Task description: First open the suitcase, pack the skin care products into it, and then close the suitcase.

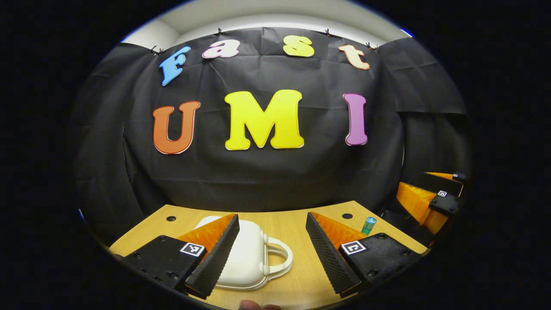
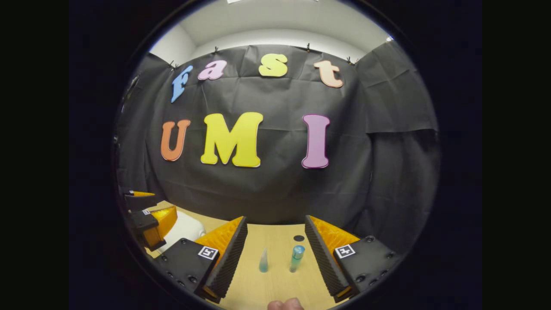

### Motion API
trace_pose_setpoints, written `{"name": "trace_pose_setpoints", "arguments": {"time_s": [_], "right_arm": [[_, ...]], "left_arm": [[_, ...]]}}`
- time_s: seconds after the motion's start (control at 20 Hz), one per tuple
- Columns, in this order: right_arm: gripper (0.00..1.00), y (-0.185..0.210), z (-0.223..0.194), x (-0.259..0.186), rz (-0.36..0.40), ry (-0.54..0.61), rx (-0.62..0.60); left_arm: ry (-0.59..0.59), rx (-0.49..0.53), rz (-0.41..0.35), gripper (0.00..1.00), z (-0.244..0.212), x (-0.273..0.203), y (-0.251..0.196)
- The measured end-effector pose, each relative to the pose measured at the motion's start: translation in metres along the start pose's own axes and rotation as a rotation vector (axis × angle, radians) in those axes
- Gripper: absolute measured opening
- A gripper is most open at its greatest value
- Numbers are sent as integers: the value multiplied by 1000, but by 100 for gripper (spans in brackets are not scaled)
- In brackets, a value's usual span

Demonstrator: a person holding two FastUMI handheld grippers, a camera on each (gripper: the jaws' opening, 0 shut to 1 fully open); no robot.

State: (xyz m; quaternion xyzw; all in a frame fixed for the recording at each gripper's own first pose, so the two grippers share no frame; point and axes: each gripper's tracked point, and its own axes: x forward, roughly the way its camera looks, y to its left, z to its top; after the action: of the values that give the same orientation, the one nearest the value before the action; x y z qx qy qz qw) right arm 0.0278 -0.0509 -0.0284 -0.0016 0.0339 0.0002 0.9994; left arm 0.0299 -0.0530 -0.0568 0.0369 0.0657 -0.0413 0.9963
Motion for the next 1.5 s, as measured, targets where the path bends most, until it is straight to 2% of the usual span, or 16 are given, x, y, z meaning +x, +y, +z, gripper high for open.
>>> {"name": "trace_pose_setpoints", "arguments": {"time_s": [0.2,0.45,0.6,0.7,0.75,0.9,1.0,1.15,1.25,1.3,1.45,1.5], "right_arm": [[79,-26,-10,2,-46,24,-8],[80,-65,-25,-3,-119,73,-30],[80,-90,-31,-10,-169,88,-30],[80,-104,-38,-13,-200,109,-33],[80,-110,-41,-16,-213,117,-31],[80,-124,-43,-23,-242,117,-22],[80,-131,-47,-26,-259,122,-16],[80,-138,-55,-30,-270,138,-12],[80,-143,-58,-32,-281,144,3],[80,-145,-60,-33,-284,145,7],[80,-149,-58,-33,-291,142,8],[80,-150,-58,-33,-291,140,8]], "left_arm": [[31,94,-46,99,-17,12,-13],[159,382,-147,99,-73,34,-20],[251,599,-201,98,-111,52,-21],[278,705,-236,100,-131,56,-29],[314,753,-247,98,-145,57,-30],[423,875,-260,97,-176,65,-25],[461,961,-248,97,-189,70,-21],[508,1036,-239,95,-203,77,-19],[527,1066,-236,82,-206,87,-16],[538,1071,-236,72,-209,90,-14],[588,1056,-227,55,-217,92,-12],[594,1051,-223,36,-216,91,-12]]}}
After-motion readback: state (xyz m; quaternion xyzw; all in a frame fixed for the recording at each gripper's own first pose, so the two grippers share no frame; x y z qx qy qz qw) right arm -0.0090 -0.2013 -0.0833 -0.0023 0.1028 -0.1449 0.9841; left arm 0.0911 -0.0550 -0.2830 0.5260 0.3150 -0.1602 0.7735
